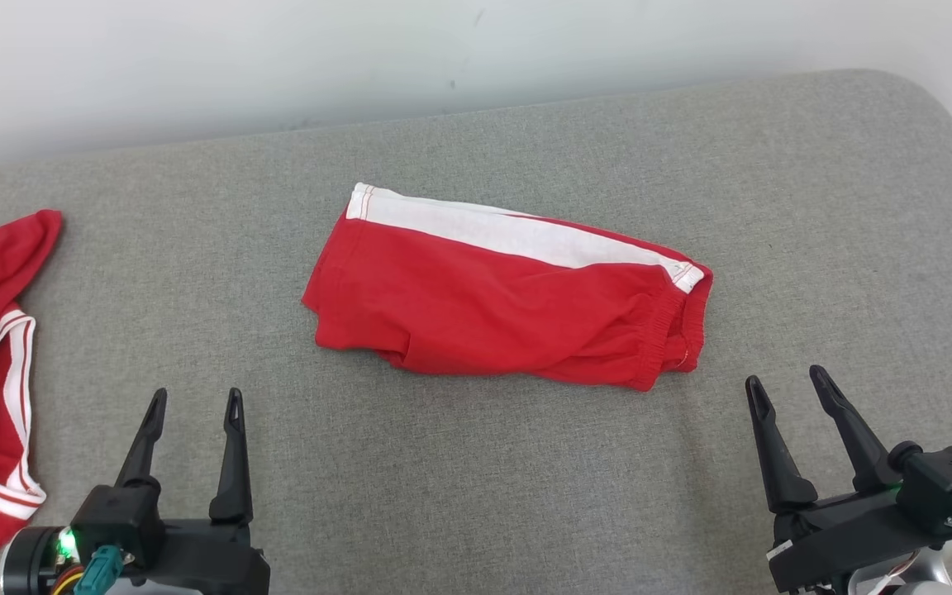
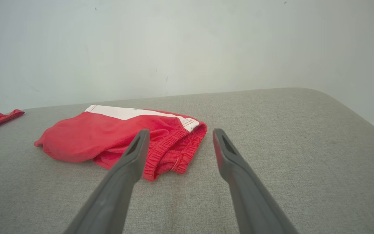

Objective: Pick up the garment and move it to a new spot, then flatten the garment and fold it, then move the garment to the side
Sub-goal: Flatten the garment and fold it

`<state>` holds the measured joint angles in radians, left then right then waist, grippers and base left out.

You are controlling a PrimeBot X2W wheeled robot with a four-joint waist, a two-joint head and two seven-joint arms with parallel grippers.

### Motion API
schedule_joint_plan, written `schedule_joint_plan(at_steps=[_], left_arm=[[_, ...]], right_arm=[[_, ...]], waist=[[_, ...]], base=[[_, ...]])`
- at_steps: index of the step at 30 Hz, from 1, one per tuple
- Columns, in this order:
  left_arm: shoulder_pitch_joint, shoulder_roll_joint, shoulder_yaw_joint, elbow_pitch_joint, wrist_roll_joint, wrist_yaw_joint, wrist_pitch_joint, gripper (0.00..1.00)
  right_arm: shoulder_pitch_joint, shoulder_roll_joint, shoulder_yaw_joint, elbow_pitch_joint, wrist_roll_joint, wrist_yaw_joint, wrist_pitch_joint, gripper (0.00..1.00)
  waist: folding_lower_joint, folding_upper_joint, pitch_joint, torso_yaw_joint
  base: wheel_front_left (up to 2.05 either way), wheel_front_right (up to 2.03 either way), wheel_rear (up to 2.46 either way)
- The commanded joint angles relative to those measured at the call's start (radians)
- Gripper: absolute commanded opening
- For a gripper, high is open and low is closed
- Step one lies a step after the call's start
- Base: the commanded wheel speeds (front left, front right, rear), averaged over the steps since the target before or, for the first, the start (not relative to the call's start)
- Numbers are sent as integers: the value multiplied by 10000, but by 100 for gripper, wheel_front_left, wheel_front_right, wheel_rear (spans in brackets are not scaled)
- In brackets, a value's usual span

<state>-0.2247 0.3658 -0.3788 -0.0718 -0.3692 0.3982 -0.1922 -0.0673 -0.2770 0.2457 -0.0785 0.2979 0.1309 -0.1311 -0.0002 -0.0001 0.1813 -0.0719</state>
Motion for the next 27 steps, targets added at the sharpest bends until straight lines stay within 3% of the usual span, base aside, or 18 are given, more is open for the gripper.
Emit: schedule_joint_plan(at_steps=[1, 15, 19, 27], left_arm=[[105, 78, -30, -30, -3, 51, 27, 100], [-817, -61, -348, 230, 173, -93, 309, 100], [-1523, -143, -508, 567, 192, -378, 484, 100], [-3653, -782, -908, 2728, -364, -1442, 1141, 100]], right_arm=[[117, 39, -26, -57, -51, -3, 50, 100], [102, 51, -96, -326, -275, -3, 255, 100], [-41, -21, -145, -401, -339, -3, 304, 100], [-384, -144, -95, -453, -110, -3, 342, 100]], waist=[[2, 1, 2, -2], [2, 1, 338, 27], [2, 1, 619, 14], [2, 1, 1441, -227]], base=[[0, 0, 0], [0, 0, 0], [0, 0, 0], [0, 0, 0]])
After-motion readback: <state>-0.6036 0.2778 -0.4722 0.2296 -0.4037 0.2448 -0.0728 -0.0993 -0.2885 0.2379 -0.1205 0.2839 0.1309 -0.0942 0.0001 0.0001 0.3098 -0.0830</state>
